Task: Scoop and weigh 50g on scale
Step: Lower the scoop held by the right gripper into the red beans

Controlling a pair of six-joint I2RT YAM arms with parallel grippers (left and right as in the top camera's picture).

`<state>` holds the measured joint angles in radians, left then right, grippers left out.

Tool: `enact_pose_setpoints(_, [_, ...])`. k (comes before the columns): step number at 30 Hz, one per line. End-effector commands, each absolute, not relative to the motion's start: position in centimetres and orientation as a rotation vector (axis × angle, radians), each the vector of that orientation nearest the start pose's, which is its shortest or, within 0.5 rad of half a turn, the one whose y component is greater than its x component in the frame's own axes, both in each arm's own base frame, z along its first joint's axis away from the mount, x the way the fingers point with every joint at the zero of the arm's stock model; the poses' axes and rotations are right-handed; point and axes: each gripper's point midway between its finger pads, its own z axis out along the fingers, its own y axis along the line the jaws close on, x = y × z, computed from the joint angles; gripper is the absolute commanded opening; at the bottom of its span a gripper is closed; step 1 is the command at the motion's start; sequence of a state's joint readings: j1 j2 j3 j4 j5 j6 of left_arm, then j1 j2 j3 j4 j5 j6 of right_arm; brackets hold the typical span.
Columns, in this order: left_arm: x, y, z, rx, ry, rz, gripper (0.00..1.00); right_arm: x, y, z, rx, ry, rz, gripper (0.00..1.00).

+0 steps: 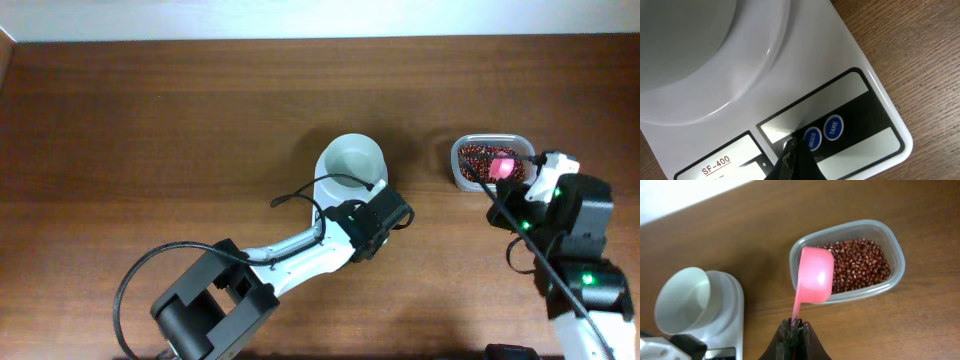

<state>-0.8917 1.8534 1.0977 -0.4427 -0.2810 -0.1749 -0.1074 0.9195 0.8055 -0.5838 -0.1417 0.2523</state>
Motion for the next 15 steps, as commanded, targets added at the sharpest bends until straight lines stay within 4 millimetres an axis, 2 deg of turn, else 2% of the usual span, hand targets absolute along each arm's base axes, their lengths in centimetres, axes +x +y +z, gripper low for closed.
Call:
enact_pose_setpoints(1, [28.5,-28.0,1.4,0.909,2.543,0.085,0.0,31.6,-1.5,20.7,0.261,2.316,0.163,0.04])
enact_pose_setpoints(2, [28.5,-28.0,1.4,0.909,2.543,0.084,0.0,31.8,-1.6,20.5,0.254,2.349,0.157,0.04])
enact_pose_setpoints(4, [28.5,-28.0,1.4,0.909,2.543,0.085,0.0,32.0,-3.4,19.2,0.318,2.52,0.029,0.04])
enact_pose_setpoints(6, [28.5,-28.0,1.4,0.909,2.543,0.085,0.0,32.0,-4.2,18.6,0.331,2.617,-0.04,0.04])
enact_pose_setpoints(11, [28.5,-28.0,1.4,0.909,2.543,0.085,0.0,33.8,-5.0,19.2,0.324,2.554,-0.084,0.04])
enact_pose_setpoints(13, [28.5,-28.0,1.4,0.909,2.543,0.085,0.0,34.5,-5.1,19.2,0.207,2.551,-0.121,0.04])
enact_pose_setpoints(15, [28.5,-28.0,1.4,0.909,2.544,0.087,0.0,35.0,-5.2,18.3,0.094,2.578,-0.156,0.04])
